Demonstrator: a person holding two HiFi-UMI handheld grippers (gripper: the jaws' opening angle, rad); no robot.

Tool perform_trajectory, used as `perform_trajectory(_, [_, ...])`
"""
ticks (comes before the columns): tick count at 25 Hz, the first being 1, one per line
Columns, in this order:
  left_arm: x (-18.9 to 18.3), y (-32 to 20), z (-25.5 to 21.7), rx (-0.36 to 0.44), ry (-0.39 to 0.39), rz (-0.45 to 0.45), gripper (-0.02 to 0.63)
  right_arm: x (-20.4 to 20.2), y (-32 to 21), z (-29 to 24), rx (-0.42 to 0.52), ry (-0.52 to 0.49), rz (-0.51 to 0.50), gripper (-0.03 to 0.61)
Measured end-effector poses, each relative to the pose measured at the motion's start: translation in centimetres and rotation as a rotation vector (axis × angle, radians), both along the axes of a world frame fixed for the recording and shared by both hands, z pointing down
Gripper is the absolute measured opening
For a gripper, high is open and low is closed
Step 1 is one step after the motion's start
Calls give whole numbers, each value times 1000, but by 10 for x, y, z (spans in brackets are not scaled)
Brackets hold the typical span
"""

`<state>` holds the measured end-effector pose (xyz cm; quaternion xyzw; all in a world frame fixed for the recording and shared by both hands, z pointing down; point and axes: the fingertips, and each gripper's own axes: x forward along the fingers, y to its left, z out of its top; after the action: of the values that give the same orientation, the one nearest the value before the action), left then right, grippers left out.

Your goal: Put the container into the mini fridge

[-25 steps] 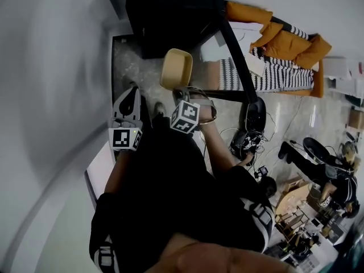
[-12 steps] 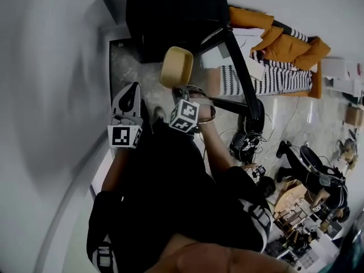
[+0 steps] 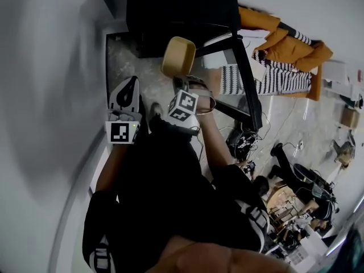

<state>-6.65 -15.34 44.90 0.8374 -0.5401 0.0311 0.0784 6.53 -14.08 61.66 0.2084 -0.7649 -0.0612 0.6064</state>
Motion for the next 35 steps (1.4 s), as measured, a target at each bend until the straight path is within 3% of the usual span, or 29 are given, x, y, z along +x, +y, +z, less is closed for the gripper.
perform_trajectory(29, [7, -23, 38, -40, 15, 69, 5, -9, -135, 99, 68, 72, 4, 9])
perform_trajectory(35, [3, -20, 49, -81, 20, 84, 5, -17, -159, 118, 94, 96, 8, 9])
